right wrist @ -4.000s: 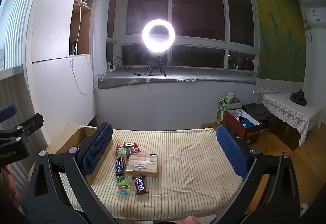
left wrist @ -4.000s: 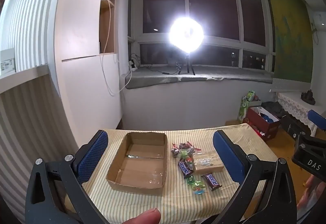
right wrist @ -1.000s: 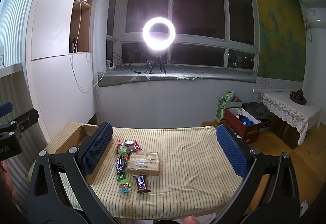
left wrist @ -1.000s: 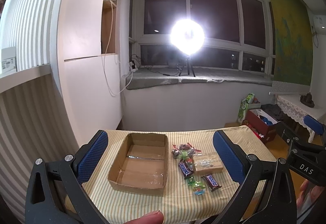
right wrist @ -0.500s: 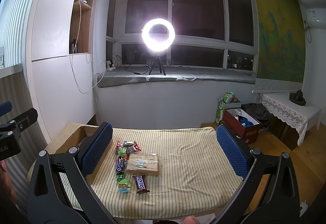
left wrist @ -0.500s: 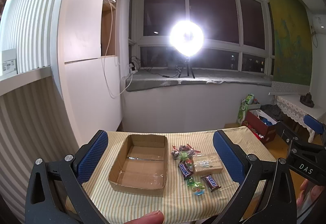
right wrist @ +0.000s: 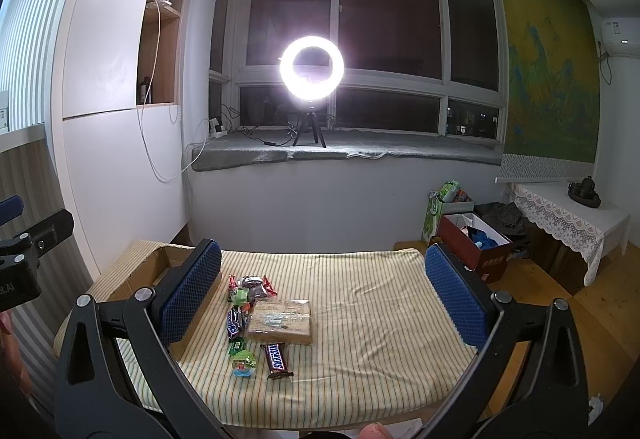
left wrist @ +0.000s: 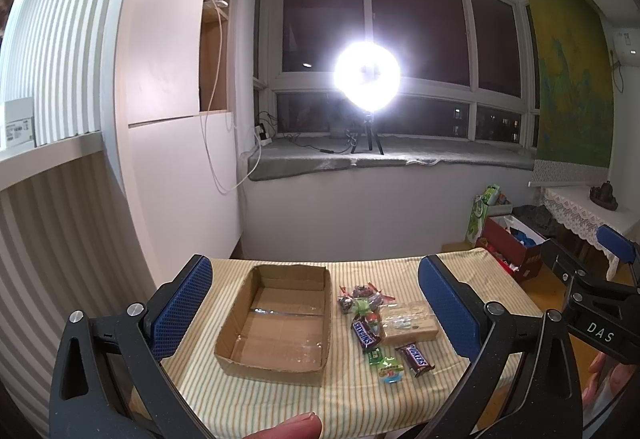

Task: Organize snacks
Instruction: 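Move both grippers down toward the snack pile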

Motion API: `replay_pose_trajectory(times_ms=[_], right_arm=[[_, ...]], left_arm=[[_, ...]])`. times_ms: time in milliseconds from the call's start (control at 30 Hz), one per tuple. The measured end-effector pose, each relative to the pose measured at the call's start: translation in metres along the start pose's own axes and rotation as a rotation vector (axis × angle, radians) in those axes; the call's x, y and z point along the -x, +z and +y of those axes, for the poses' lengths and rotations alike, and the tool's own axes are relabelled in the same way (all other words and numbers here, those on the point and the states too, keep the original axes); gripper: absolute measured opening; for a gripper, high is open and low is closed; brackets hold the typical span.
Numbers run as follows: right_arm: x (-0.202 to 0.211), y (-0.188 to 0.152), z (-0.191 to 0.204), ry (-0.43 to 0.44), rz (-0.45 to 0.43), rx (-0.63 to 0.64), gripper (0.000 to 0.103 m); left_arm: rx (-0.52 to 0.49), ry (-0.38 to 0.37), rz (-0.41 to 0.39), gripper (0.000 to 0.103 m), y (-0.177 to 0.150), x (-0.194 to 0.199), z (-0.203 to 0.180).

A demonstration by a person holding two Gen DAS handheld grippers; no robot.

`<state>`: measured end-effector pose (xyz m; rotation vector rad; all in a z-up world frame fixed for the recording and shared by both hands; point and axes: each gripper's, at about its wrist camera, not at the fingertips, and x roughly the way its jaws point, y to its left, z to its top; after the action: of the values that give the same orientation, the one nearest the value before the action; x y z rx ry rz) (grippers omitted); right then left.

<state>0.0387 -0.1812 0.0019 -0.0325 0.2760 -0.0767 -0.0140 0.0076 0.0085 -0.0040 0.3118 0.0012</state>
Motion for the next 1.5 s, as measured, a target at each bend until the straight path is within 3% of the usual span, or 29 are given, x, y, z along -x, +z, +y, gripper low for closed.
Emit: replay_pose_trajectory(times_ms=[500, 767, 867, 967, 1200, 1333, 1500], right_arm=[[-0.001, -0.001, 0.000, 0.002, 0.013, -0.001, 0.103], [-0.021, -0.018, -0.004, 0.009, 0.075, 0.000, 0.103], [-0.044, -0.037, -0.005, 0.036, 0.147, -0.003, 0.103], [-0.073, -0.065, -0.007, 0.040, 0.252, 0.005, 0.103], [-0.135, -0.137, -0.019, 0.051, 0.459, 0.000, 0.103], [-0.159, -0.168, -0.014, 0.098, 0.533, 0.027, 0.103], [-0.180, -0.191, -0.011, 0.179, 0.587, -0.018, 0.103]], left_arm=[[-0.004, 0.004, 0.009, 0.102, 0.000, -0.003, 0.001], [-0.013, 0.004, 0.049, 0.102, -0.008, -0.020, -0.004], [-0.011, -0.001, 0.101, 0.102, -0.020, -0.039, -0.007], [0.000, -0.053, 0.187, 0.102, -0.040, -0.067, -0.014], [-0.058, -0.143, 0.389, 0.102, -0.105, -0.128, -0.048], [-0.064, -0.212, 0.506, 0.102, -0.148, -0.152, -0.059], [-0.085, -0.223, 0.547, 0.101, -0.173, -0.167, -0.066]])
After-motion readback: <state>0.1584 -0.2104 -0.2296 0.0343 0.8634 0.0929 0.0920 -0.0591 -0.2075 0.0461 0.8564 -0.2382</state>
